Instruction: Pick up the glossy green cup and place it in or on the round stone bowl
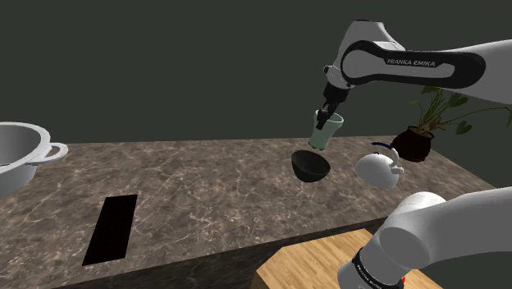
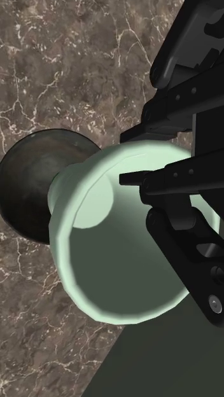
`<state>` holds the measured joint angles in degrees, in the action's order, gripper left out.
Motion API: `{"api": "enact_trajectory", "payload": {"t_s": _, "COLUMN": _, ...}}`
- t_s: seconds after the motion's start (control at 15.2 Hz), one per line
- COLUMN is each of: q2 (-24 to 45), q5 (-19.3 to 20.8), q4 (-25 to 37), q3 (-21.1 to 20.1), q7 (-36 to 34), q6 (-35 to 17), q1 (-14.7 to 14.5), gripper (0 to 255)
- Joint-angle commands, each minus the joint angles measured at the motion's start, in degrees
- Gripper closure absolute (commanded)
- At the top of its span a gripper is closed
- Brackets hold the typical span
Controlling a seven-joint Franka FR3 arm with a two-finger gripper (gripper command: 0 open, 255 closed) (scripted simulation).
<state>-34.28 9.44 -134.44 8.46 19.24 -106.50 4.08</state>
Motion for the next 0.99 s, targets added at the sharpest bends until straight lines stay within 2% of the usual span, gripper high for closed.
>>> {"api": "enact_trajectory", "payload": {"t_s": 0.0, "q2": -0.2, "q5": 0.2, "q4": -1.7, "q3": 0.2, "q7": -0.1, "q6": -1.6, "q1": 0.1, "gripper": 255}}
{"api": "enact_trajectory", "payload": {"t_s": 0.92, "q2": 1.2, "q5": 1.2, "q4": -11.5, "q3": 1.1, "q7": -1.0, "q6": -12.7, "q1": 0.5, "gripper": 255}}
